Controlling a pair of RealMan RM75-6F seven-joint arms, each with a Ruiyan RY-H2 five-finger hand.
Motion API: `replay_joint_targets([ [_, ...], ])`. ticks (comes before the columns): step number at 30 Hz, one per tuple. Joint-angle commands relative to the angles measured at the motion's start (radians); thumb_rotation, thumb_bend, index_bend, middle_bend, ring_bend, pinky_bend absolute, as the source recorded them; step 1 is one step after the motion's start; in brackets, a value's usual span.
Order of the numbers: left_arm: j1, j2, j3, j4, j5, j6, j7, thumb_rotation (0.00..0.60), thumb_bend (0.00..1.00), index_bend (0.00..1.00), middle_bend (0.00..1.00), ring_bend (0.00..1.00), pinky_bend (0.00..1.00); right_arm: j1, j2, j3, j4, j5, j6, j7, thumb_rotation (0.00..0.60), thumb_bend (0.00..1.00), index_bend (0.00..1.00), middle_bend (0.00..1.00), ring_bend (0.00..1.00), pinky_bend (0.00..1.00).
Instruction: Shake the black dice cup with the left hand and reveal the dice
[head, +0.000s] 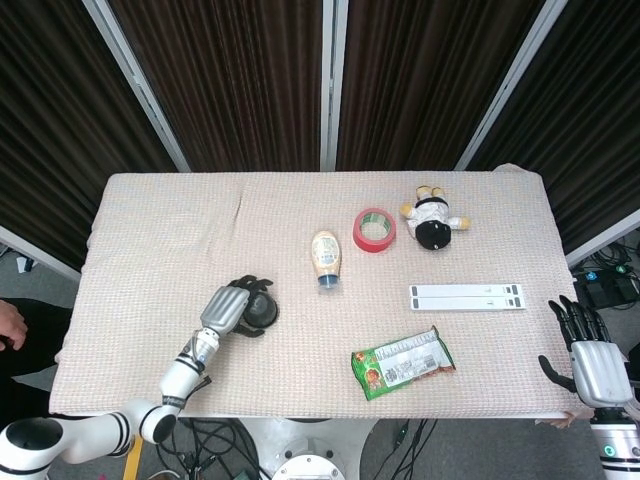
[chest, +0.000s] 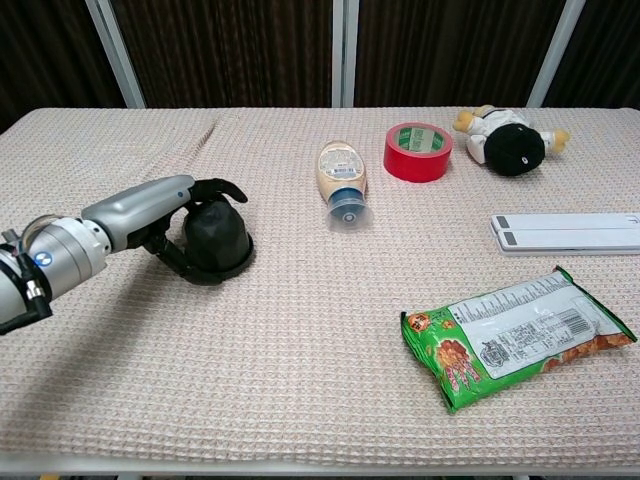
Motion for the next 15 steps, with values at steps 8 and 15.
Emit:
replay_joint_targets([
  [8, 0.008, 0.028, -0.002, -0.036, 0.046, 0.026, -0.015, 0.600, 0.02, 0.14, 0.20, 0.10, 0.20, 0.000, -0.001, 0.000, 0.001, -0.001, 0.002, -0.001, 0.600, 0.21, 0.00, 0.00, 0.00, 0.04],
  [15, 0.007, 0.050, -0.016, -0.065, 0.040, 0.020, -0.007, 0.600, 0.02, 0.15, 0.32, 0.21, 0.28, 0.000, -0.004, -0.001, 0.005, 0.002, -0.005, 0.001, 0.600, 0.21, 0.00, 0.00, 0.00, 0.04],
])
